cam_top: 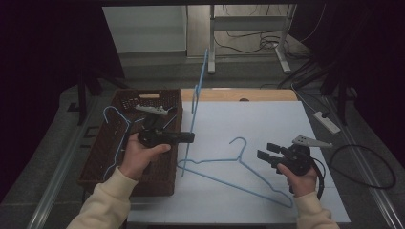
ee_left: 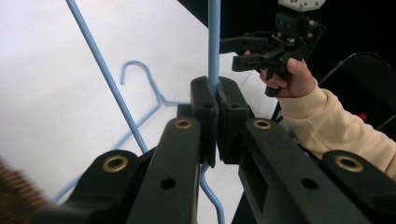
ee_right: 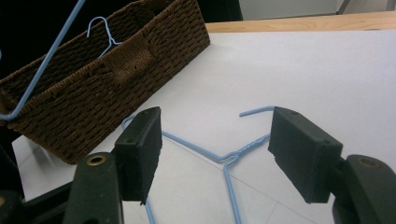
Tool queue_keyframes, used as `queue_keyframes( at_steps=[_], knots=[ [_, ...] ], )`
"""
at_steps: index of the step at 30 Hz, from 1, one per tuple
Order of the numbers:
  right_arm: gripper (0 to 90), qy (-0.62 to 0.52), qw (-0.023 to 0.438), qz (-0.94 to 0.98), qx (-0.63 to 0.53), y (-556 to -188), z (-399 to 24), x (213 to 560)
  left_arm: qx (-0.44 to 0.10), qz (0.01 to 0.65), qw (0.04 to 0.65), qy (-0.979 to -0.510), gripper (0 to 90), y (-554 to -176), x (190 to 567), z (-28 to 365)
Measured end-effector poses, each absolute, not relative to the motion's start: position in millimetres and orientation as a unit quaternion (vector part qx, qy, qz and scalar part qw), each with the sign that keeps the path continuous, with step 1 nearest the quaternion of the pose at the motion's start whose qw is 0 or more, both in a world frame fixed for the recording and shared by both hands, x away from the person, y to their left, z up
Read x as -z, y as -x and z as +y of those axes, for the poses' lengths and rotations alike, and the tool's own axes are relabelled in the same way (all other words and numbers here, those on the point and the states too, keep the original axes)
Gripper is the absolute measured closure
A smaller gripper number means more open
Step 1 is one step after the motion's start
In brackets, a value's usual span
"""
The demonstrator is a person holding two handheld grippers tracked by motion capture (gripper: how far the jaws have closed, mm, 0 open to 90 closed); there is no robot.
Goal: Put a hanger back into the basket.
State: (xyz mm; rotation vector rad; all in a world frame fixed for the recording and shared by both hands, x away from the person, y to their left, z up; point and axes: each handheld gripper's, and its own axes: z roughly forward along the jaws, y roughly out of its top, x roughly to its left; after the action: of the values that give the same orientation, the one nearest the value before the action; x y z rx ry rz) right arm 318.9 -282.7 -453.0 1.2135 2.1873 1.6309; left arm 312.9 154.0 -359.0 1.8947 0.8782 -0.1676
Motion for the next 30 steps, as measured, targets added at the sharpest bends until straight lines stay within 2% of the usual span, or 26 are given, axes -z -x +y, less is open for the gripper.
queue_keyframes(
  at_steps=[13,30],
  knots=[
    [35.5,-0.407,0.079,0.731,-0.542,-319,-282,454,0.043,0.362,0.475,-0.801,87.4,-318,356,205],
    [35.5,-0.409,0.079,0.733,-0.537,-320,-281,457,0.031,0.381,0.438,-0.813,87.5,-319,377,251]
  ],
)
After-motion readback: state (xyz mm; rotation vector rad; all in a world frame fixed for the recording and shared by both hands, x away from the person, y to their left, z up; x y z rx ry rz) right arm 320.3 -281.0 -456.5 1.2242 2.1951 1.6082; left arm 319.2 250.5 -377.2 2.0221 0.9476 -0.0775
